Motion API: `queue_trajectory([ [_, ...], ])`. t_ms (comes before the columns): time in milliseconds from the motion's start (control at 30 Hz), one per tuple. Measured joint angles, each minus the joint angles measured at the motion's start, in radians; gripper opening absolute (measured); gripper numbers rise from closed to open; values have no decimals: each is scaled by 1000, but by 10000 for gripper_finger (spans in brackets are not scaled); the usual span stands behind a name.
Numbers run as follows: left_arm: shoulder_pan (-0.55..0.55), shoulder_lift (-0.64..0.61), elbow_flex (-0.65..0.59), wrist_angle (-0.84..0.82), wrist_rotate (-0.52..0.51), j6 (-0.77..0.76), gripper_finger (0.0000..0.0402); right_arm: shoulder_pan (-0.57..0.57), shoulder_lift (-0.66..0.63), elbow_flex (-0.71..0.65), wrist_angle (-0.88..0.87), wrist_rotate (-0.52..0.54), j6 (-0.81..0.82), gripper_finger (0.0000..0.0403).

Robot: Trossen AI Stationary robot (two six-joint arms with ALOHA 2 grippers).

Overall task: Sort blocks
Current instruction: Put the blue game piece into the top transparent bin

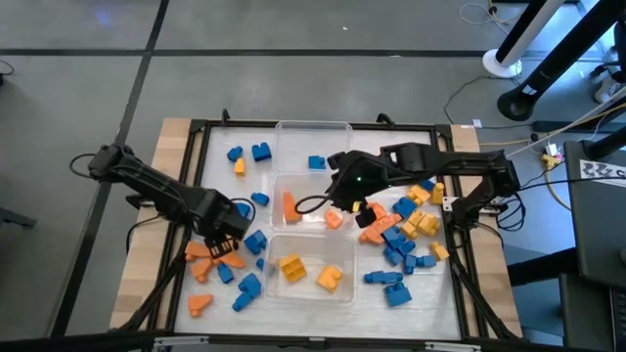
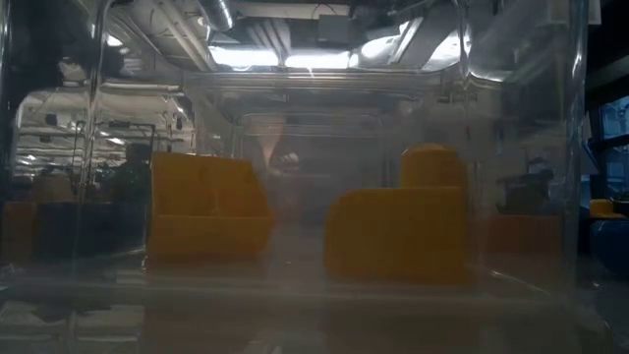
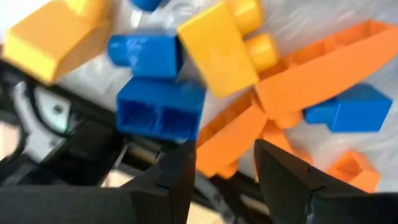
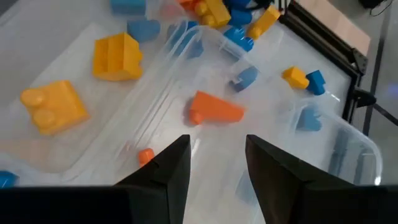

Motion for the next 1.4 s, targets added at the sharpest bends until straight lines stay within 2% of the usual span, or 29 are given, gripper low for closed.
queue_trajectory([
  [100,-1,0,-44,49,2,-10,153,0,1,25,-22,0,-1,157],
  [267,-5,0,-105,39,-1,-84,153,0,2,30,-43,0,-2,157],
  [533,-16,0,-186,94,-1,-86,153,0,2,30,-59,0,-3,156],
  [733,-17,0,-256,196,-2,-87,151,0,2,30,-59,0,-3,156],
  [833,-17,-2,-286,232,-1,-89,132,0,2,30,-61,0,-3,156],
  [967,-17,-2,-300,241,-1,-99,77,0,-3,29,-114,10,-2,156],
  [1100,-16,-2,-300,246,48,-115,16,0,-31,29,-233,106,7,156],
  [1233,-16,-28,-294,247,134,-167,14,0,-78,29,-338,216,37,156],
  [1400,-16,-121,-235,242,148,-234,7,0,-140,29,-407,284,56,156],
])
